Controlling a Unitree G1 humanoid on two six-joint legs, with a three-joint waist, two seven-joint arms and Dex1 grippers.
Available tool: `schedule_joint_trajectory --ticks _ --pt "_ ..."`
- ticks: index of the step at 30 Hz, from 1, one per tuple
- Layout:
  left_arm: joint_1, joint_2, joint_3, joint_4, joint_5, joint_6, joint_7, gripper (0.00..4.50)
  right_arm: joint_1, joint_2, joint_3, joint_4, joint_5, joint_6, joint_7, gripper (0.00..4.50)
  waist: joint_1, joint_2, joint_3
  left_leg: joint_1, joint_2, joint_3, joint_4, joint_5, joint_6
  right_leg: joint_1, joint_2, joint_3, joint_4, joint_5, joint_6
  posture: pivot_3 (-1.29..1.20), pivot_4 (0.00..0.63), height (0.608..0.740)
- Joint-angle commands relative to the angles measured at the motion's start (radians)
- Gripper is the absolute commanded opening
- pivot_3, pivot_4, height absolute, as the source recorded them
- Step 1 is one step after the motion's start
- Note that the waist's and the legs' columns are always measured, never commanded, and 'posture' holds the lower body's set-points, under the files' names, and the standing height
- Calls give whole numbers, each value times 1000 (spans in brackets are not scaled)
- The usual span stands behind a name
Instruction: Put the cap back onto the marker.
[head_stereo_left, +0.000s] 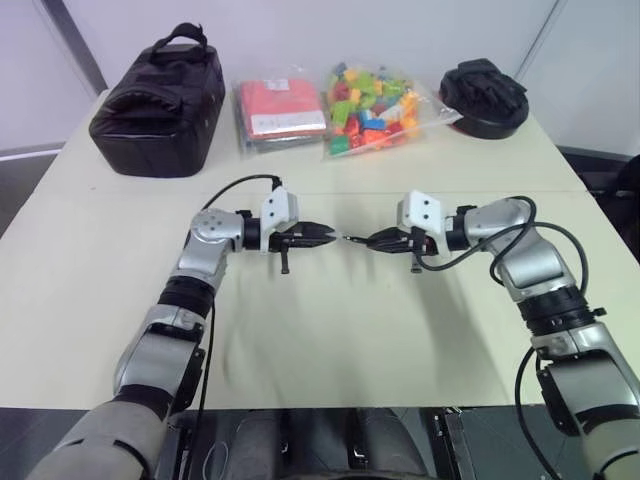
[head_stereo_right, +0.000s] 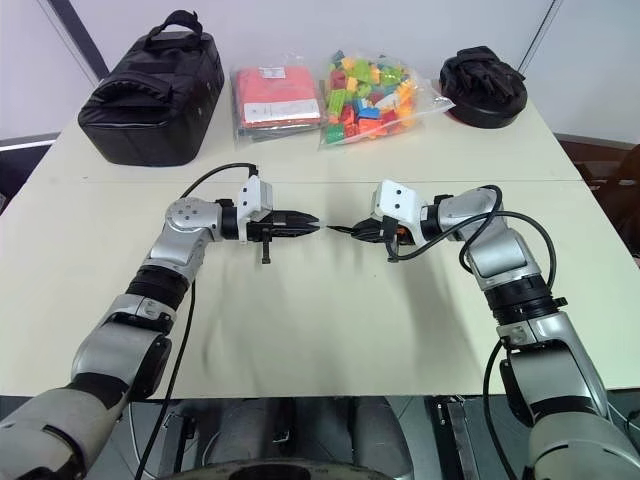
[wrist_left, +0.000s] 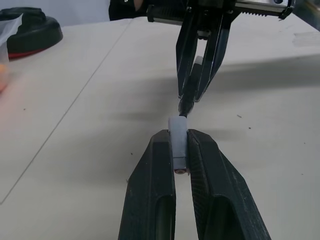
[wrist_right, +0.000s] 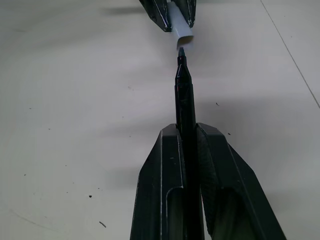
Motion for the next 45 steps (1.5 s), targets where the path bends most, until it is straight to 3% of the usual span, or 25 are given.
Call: schedule_joint_trajectory --ticks 1,23,35,45 --pt "3 1 13 -35 -14 4 2 47 -20 6 -13 -4 5 -15 -4 0 0 0 0 0 0 0 0 0 0 0 0 0 0 0 0 0 150 740" --pt "-91 -67 -3 120 33 -70 15 47 -7 2 -15 -62 16 11 -3 0 1 0 0 0 0 0 0 0 0 0 0 0 0 0 0 0 150 740" --pt "-209 16 -128 113 208 -172 -46 47 -7 1 -10 -48 9 18 -7 0 1 0 0 0 0 0 0 0 0 0 1 0 0 0 0 0 150 740" --pt "-199 -18 -127 82 192 -178 -49 47 -5 8 -15 -56 14 22 -20 0 1 0 0 0 0 0 0 0 0 0 1 0 0 0 0 0 150 740"
